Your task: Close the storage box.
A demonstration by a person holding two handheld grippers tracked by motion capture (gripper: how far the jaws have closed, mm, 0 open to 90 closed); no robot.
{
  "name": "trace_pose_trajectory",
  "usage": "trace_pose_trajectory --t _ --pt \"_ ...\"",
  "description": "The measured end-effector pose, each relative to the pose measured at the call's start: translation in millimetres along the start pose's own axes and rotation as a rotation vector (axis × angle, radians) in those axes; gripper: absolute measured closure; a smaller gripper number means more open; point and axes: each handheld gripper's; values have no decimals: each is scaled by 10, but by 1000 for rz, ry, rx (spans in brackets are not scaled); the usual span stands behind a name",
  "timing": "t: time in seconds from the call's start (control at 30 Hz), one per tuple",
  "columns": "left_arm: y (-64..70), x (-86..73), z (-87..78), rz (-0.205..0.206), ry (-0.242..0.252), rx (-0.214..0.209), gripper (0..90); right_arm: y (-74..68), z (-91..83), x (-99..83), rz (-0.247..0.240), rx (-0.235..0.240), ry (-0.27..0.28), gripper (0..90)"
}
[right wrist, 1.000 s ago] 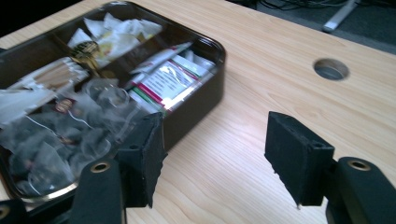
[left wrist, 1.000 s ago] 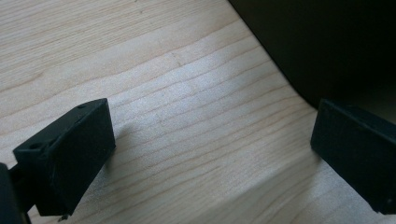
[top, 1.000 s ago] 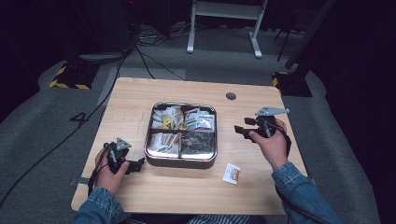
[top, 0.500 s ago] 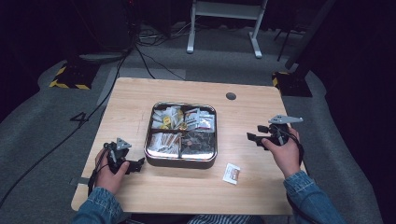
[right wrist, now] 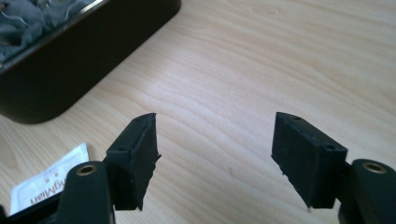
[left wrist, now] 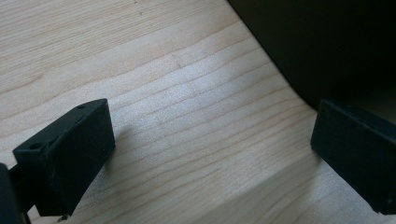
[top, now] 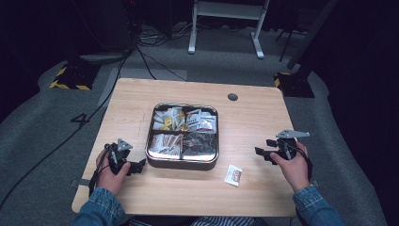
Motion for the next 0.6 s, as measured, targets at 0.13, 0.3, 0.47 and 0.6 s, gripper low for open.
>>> trace_pose_trajectory --t 0.13,0.3,0.47,0.6 --pt "-1 0 0 1 0 0 0 13 -21 -131 11 -4 -13 291" --pt "-1 0 0 1 0 0 0 41 -39 -287 4 -16 -28 285" --pt "0 0 0 0 0 0 0 60 -35 -425 7 -26 -34 269" --pt "0 0 0 0 0 0 0 52 -24 -505 -4 -31 -37 243"
Point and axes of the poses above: each handheld gripper's, and its own axes: z roughly forward along the jaws, x roughly out of its top, y roughly to its right, and after that the axes turned 12 degrees about y, right-handed
